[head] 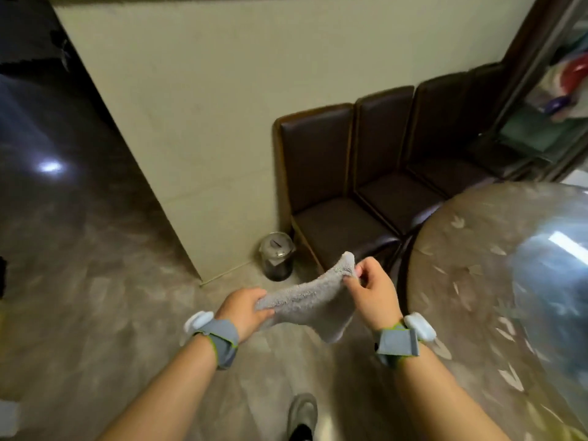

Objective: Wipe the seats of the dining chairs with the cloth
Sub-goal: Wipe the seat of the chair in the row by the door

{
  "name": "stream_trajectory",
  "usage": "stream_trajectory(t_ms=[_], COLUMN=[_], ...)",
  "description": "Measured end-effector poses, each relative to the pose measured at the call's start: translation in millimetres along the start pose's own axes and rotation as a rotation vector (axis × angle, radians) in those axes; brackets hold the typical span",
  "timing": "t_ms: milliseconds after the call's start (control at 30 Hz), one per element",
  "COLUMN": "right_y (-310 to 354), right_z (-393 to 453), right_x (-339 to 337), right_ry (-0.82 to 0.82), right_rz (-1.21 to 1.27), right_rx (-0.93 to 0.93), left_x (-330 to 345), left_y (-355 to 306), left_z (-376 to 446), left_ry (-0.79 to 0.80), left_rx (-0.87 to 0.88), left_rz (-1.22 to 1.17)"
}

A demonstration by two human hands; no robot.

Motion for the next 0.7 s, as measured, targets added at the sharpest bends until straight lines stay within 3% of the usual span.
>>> stream_trajectory(t_ms=[233, 400, 567, 700], right_y=[-91, -129, -171, -201], right_z=[108, 162, 203, 223], right_x=[30, 50, 80, 111], right_ry=[-0.130, -0.192, -0.226, -0.305], right_rz=[-0.130, -0.130, -0.196, -0.218], right_rx=[0.155, 0.292, 0.430, 0.591], left_x=[4, 12, 28, 40], left_y=[-18, -24, -23, -25], left_z=[155, 247, 349, 424], left_ry=[0.133, 0.287, 0.362, 0.451], left_rx=[-0.059, -0.069, -0.045, 0.097], left_rz=[-0.090, 0.008, 0.061, 0.161])
Point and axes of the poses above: each hand's wrist, its own z-axis towards the middle knuckle, its own x-axis out of the palm, y = z × x, the point moved 3 cm from there along z, towards the middle knuckle, and after that the axes turned 9 degrees about -x, right-handed, at the moved point
